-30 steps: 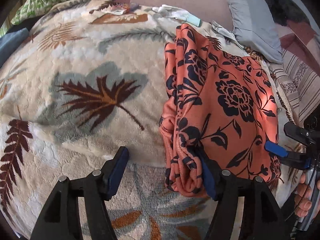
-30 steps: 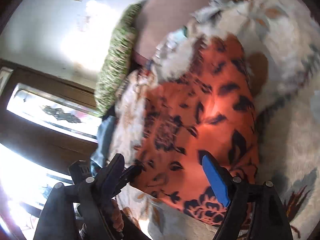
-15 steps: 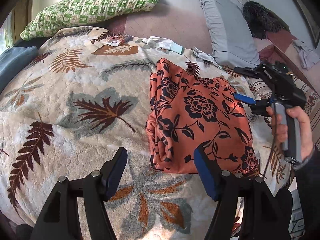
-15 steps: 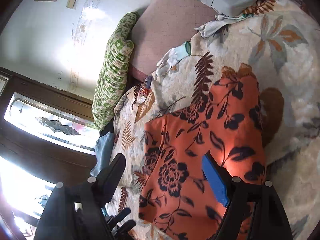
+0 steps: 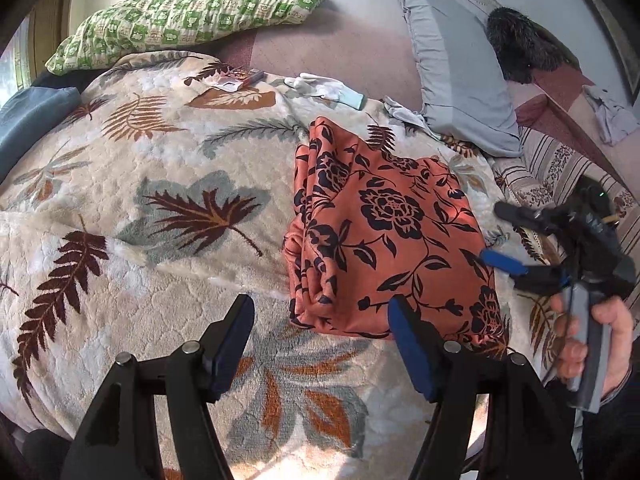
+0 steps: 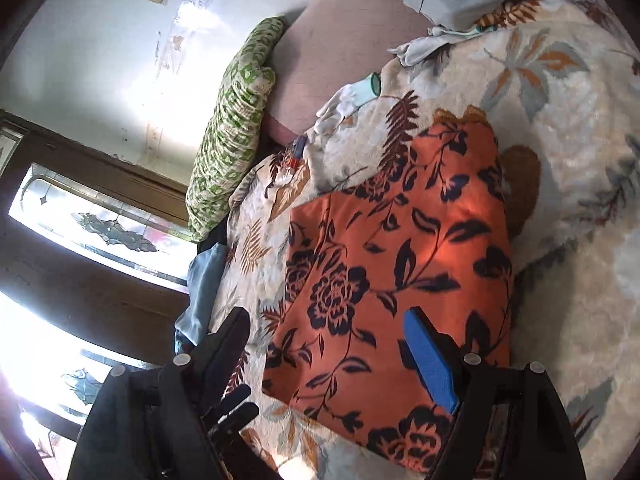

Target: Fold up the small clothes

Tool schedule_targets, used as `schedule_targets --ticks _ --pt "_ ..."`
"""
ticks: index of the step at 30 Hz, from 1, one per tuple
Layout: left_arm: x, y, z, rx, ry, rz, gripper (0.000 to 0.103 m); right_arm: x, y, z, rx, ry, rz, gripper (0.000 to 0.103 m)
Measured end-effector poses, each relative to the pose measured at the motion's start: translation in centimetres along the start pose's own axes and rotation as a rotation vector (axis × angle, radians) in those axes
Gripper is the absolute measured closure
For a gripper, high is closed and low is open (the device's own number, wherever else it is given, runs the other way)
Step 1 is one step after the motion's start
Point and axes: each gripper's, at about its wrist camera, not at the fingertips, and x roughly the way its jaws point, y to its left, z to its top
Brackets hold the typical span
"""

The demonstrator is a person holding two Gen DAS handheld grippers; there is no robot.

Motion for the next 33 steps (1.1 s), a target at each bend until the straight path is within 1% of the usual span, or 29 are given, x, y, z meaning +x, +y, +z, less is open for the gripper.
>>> schedule_targets --ticks 1,2,3,4,6,8,10,11,13,14,15,17,18,19,21,23,27,28,33 --pt "-0.5 0.0 -0.1 -0.008 -0.002 0.000 0.033 0.6 -0.8 -0.8 0.018 0.015 -0.028 0.018" --pt "-1.0 0.0 -0.2 -0.011 -0.003 0.006 0.032 1.7 -1.9 -1.4 0.041 0.050 -0.058 0.018" --pt "-1.5 0.0 -0.3 -0.007 -0.003 0.022 0.031 2.6 -2.9 -1.8 0.065 0.074 -0.058 0.018" --pt "-2.1 -0.1 -0.4 -0.001 -0.009 0.046 0.030 2.4 -3.0 -2.0 0.076 0.056 -0.048 0.018" --pt "-3.1 0.0 -0.5 0.004 -0.027 0.103 0.027 1.4 -1.5 -2.1 0.074 0.040 -0.062 0.018" --pt "-3.8 0.1 -0.5 -0.008 -0.037 0.143 0.026 0.2 0.7 -2.5 0.011 0.025 -0.051 0.018" --pt "-4.3 0.1 -0.4 -0.020 -0.035 0.167 0.024 -0.7 1.9 -3.5 -0.049 -0.003 -0.072 0.017" --pt "-4.5 0.0 -0.4 -0.019 -0.033 0.177 0.024 -0.3 1.7 -4.0 -0.048 0.006 -0.091 0.015" --pt "-5.0 -0.5 -0.4 0.000 -0.029 0.198 0.024 1.8 -0.4 -4.5 -0.004 0.082 -0.164 0.015" --pt "-5.3 -0.9 -0.4 0.018 -0.034 0.211 0.024 2.7 -1.4 -4.6 0.017 0.104 -0.180 0.015" --pt "-5.8 -1.2 -0.5 0.036 -0.045 0.229 0.022 2.6 -1.4 -4.7 0.022 0.086 -0.174 0.015" --pt "-6.3 -1.7 -0.5 0.051 -0.065 0.277 0.017 1.3 0.4 -4.7 0.003 0.056 -0.168 0.015" --pt "-6.4 -2.0 -0.5 0.051 -0.066 0.293 0.017 0.7 1.6 -4.8 -0.028 0.047 -0.163 0.015" --pt "-6.6 -2.2 -0.5 0.053 -0.066 0.294 0.016 -0.2 2.8 -5.1 -0.072 0.027 -0.177 0.015" --pt "-6.6 -2.7 -0.7 0.050 -0.059 0.287 0.016 -2.1 5.2 -6.2 -0.155 -0.016 -0.229 0.015" --pt "-6.5 -3.2 -0.9 0.057 -0.051 0.275 0.016 -3.7 6.7 -7.5 -0.203 -0.046 -0.297 0.015" --pt "-6.3 -4.3 -1.3 0.092 -0.043 0.289 0.016 -5.8 7.5 -10.2 -0.275 -0.080 -0.456 0.015" --pt "-6.3 -4.6 -1.4 0.103 -0.039 0.297 0.016 -6.3 7.6 -10.8 -0.288 -0.090 -0.483 0.015" --pt "-6.4 -5.2 -1.5 0.125 -0.037 0.322 0.016 -8.2 7.9 -12.6 -0.330 -0.119 -0.553 0.015"
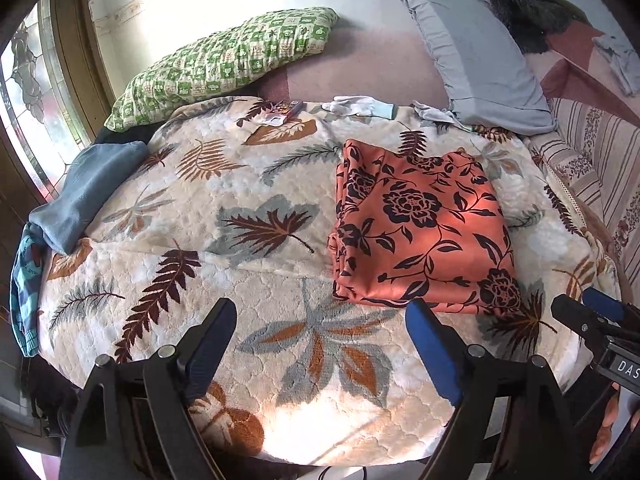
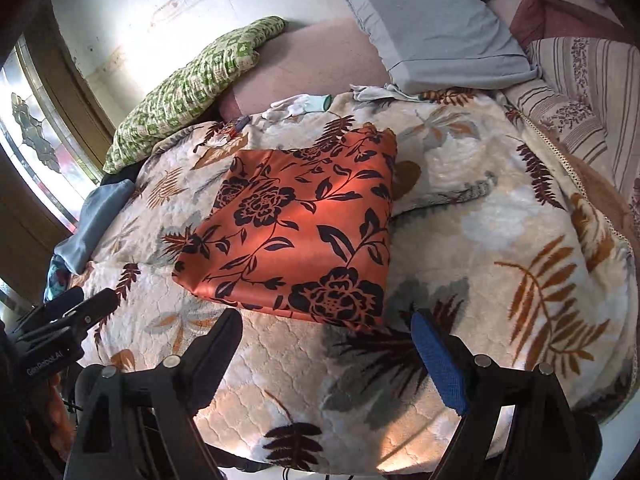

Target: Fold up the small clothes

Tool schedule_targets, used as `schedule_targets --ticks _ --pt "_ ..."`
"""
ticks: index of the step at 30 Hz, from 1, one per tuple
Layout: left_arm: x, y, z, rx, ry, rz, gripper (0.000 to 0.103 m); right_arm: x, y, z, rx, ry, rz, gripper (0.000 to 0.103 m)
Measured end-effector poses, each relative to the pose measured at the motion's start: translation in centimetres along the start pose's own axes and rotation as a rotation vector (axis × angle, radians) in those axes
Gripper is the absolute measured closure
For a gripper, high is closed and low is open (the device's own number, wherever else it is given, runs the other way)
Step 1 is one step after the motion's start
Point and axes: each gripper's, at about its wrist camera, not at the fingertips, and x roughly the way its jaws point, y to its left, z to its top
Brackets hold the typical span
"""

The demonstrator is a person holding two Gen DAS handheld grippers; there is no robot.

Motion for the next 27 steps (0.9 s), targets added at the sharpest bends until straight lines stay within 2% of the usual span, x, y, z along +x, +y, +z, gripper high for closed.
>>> schedule_targets --ticks 7,14,19,27 --pt "-0.2 -0.5 0.3 0.022 -0.022 0.056 0.016 -1.5 0.9 -0.4 -0.042 -0.017 -0.046 0.015" --pt "-0.1 -1.3 0.9 0.020 -0.030 0.055 0.016 -3.2 2.6 -0.1 -0.130 -0.053 -0.153 0.015" --pt "0.4 -1.5 0.9 0.016 -0.017 0.062 0.016 -3.8 2.9 0.6 -0.154 -0.066 -0.198 0.015" --pt "0.8 -1.6 1.1 0.018 -0.012 0.048 0.016 -1.9 2.6 0.5 -0.160 -0.015 -0.239 0.015"
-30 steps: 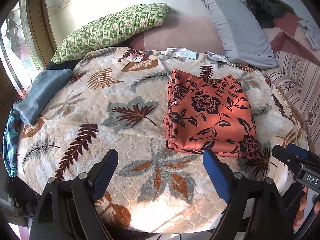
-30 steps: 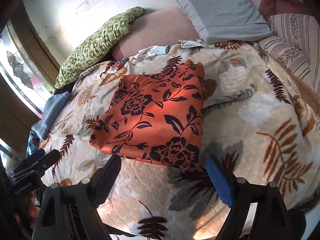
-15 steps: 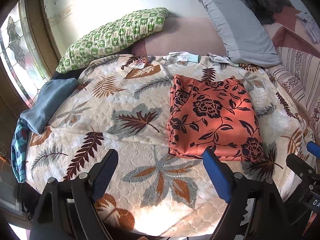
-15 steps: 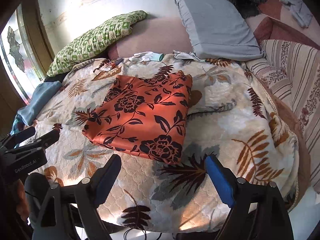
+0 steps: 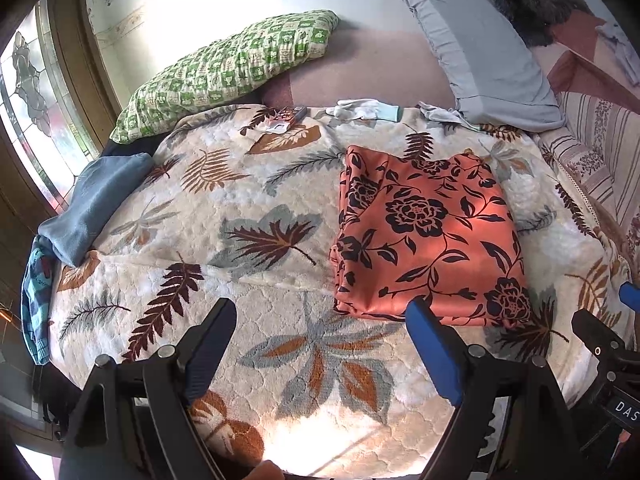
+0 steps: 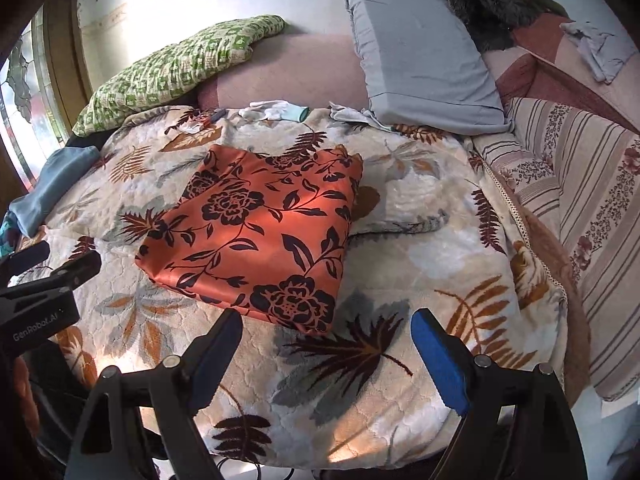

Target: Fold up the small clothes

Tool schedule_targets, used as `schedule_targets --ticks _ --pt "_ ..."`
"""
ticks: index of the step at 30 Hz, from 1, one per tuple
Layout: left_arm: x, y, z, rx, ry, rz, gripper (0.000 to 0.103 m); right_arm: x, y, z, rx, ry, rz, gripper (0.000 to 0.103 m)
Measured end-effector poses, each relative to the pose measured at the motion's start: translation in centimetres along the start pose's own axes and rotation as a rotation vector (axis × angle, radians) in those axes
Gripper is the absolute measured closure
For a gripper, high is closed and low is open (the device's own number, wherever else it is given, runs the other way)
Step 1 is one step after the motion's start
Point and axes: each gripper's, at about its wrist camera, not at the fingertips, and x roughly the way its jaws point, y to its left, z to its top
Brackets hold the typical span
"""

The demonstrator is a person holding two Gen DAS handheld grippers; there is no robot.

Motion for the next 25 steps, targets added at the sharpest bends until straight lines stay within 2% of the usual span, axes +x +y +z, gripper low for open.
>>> schedule_targets --ticks 7,18,25 --pt "0.5 -0.7 0.7 -0.018 0.013 -0.091 0.016 0.1 -0.4 0.3 -0.012 -0.005 -0.002 0.015" --pt "1.6 -0.9 1.9 -0.030 0.032 -0.107 0.016 1.5 -0.3 1.4 -0.038 0.007 -0.026 0.015" --pt "1.2 -1.0 2.4 -0.032 -0.014 -0.133 0.012 2.0 0.3 1.9 -0.053 0.014 -0.029 0.015"
